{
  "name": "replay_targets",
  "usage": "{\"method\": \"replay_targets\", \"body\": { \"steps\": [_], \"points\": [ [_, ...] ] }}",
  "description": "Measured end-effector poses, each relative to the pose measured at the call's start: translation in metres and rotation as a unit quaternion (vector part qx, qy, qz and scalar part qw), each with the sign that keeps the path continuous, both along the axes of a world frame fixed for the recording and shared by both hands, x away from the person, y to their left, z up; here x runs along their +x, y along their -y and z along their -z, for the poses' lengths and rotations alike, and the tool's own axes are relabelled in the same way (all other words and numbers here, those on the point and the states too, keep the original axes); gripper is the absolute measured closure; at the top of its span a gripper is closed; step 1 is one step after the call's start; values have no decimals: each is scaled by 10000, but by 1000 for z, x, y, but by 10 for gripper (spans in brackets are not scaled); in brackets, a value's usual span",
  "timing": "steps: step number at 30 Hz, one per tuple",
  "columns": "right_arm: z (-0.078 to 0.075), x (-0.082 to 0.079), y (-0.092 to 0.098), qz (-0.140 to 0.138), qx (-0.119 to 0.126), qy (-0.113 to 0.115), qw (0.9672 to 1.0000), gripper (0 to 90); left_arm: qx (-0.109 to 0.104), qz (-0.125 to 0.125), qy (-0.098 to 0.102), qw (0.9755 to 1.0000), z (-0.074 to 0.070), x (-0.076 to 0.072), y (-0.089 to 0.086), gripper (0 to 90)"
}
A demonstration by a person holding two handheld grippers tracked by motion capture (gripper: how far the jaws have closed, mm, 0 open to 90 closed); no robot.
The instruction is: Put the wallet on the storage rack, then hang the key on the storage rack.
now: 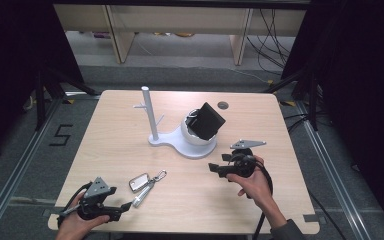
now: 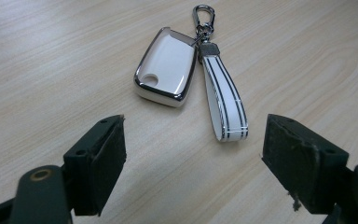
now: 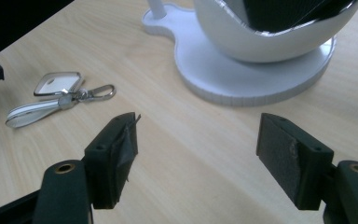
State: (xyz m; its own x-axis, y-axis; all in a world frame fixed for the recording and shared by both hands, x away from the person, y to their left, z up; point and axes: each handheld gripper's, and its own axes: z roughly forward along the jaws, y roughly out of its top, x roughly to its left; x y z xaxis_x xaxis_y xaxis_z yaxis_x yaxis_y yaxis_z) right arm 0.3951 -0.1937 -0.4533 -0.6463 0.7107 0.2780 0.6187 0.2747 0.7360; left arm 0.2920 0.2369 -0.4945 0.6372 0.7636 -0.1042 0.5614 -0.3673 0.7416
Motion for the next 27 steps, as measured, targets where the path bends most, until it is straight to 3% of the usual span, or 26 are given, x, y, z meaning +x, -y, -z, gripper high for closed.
{"method": "replay_targets", "body": {
  "steps": [3, 5, 8, 9, 10, 11, 12, 18, 19, 21, 22, 25, 27],
  "points": [
    [5, -4, 0, -74, -84, 52, 9999, 299, -74, -19, 40, 10000, 0, 0, 0, 210],
    [10, -13, -1, -87, -130, -94, 9998, 298, -78, -51, 37, 9999, 0, 0, -1, 209],
    [15, -17, 0, -188, -162, -58, 9997, 295, -67, -49, 32, 10000, 0, 1, 0, 209],
    [21, -21, 0, -229, -169, -128, 9995, 294, 59, 11, 31, 10000, 0, 1, -1, 209],
    [21, -21, 0, -229, -169, -128, 9995, 294, 59, 11, 31, 10000, 0, 1, -1, 209],
    [21, -26, -1, -121, -194, -287, 9993, 293, 52, 63, 16, 10000, -1, 1, -2, 209],
    [26, -26, 1, -245, -218, -166, 9993, 292, 59, 66, 16, 10000, -1, 1, -2, 209],
    [34, -39, 3, -342, -361, -204, 9986, 291, 38, 78, 68, 9999, -2, 3, 1, 209],
    [34, -42, 2, -244, -345, -380, 9984, 291, 103, 110, 67, 9999, -3, 4, 2, 209],
    [36, -44, 2, -276, -263, -427, 9984, 291, 65, 109, 84, 9999, -3, 6, 5, 209],
    [36, -44, 3, -302, -352, -383, 9982, 291, 69, 106, 90, 9999, -3, 7, 7, 210],
    [35, -48, 3, -320, -225, -399, 9984, 291, 291, 169, 164, 9993, -6, 12, 15, 214],
    [35, -49, 3, -297, -305, -338, 9985, 291, 334, 217, 172, 9991, -7, 14, 16, 214]
  ]
}}
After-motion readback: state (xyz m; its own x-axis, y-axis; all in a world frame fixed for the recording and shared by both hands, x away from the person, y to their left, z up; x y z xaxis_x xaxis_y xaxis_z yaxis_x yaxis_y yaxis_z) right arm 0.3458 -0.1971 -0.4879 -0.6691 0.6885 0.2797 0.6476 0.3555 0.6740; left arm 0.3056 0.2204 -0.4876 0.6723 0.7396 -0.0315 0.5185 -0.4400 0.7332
